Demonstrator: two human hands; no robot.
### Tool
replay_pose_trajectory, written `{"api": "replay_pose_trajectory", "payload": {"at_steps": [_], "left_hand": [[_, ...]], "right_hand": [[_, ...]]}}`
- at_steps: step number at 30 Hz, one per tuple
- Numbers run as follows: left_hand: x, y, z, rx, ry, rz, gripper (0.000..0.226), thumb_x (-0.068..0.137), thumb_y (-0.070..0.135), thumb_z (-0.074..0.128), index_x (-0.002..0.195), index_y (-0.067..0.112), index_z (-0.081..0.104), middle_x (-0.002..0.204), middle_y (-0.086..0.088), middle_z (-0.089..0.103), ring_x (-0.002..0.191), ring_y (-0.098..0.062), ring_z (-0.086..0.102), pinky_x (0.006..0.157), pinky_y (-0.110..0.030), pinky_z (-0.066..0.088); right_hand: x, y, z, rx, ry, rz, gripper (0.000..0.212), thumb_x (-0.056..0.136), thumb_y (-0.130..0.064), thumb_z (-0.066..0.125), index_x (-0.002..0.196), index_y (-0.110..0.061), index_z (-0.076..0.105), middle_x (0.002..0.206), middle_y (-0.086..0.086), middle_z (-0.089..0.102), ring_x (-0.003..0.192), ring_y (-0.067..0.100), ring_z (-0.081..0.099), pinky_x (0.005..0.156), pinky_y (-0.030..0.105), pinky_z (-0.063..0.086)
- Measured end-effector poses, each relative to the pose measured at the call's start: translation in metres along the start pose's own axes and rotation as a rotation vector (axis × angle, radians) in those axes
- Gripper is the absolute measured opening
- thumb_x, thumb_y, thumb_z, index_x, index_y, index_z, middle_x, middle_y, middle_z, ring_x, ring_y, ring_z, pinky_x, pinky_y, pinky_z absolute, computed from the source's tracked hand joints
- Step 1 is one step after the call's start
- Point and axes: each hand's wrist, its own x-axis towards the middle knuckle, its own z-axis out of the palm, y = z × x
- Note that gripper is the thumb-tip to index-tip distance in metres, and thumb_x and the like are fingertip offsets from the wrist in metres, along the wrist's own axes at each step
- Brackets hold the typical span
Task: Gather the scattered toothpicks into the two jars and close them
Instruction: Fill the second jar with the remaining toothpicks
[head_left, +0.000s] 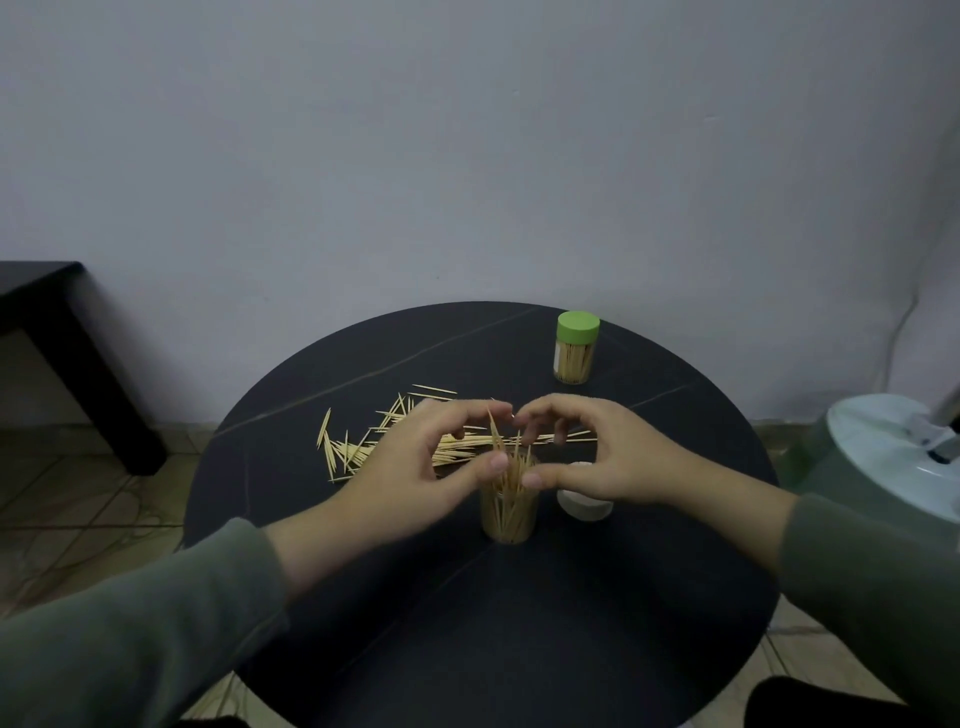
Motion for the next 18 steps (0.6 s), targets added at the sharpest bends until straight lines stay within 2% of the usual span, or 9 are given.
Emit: {"api": "replay_pose_trajectory", "payload": {"at_steps": [2,4,8,12,15,18], "left_hand": [[-0.002,-0.002,-0.003,0.139,-0.038,0.11,0.055,0.088,0.054,0.054,0.139,0.033,0.046,0.131,0.024,0.054,0.119,0.002,0.045,0.09,-0.01,0.037],[-0.004,-0.003,-0.005,0.258,-0.076,0.169,0.065,0.091,0.057,0.047,0.148,0.03,0.033,0.141,0.02,0.046,0.127,-0.001,0.038,0.101,-0.021,0.037],[-0.007,0.0,-0.004,0.377,-0.078,0.237,0.072,0.094,0.059,0.04,0.154,0.027,0.016,0.151,0.016,0.035,0.132,-0.005,0.035,0.103,-0.031,0.04],[-0.007,0.002,0.0,0.472,-0.086,0.318,0.066,0.097,0.055,0.038,0.152,0.023,0.022,0.155,0.011,0.031,0.132,-0.011,0.037,0.1,-0.04,0.046],[-0.007,0.001,0.003,0.502,-0.151,0.332,0.062,0.098,0.055,0.036,0.15,0.023,0.029,0.15,0.01,0.04,0.134,-0.012,0.036,0.101,-0.045,0.045],[-0.006,-0.002,0.003,0.475,-0.185,0.326,0.054,0.098,0.053,0.038,0.145,0.026,0.038,0.14,0.011,0.052,0.135,-0.009,0.035,0.104,-0.045,0.042]], "right_hand": [[-0.001,-0.002,-0.002,-0.06,-0.072,0.046,0.075,0.058,-0.072,0.072,0.124,-0.051,0.045,0.106,-0.031,0.057,0.103,-0.002,0.052,0.097,0.032,0.044],[-0.001,-0.006,-0.002,-0.127,-0.119,0.072,0.087,0.053,-0.072,0.067,0.133,-0.046,0.043,0.107,-0.034,0.052,0.107,0.0,0.051,0.105,0.036,0.038],[-0.001,-0.013,0.001,-0.17,-0.139,0.07,0.09,0.052,-0.073,0.065,0.135,-0.041,0.047,0.105,-0.035,0.046,0.107,-0.002,0.048,0.107,0.036,0.035],[0.001,-0.012,0.002,-0.186,-0.136,0.081,0.086,0.057,-0.075,0.063,0.134,-0.037,0.05,0.118,-0.021,0.054,0.111,0.001,0.049,0.106,0.038,0.038],[0.002,-0.01,0.003,-0.202,-0.134,0.074,0.065,0.07,-0.062,0.068,0.125,-0.031,0.059,0.114,-0.017,0.059,0.106,0.002,0.052,0.105,0.038,0.037],[0.003,-0.007,0.004,-0.181,-0.143,0.08,0.063,0.065,-0.069,0.064,0.115,-0.03,0.064,0.11,-0.014,0.062,0.106,0.004,0.054,0.103,0.041,0.039]]}}
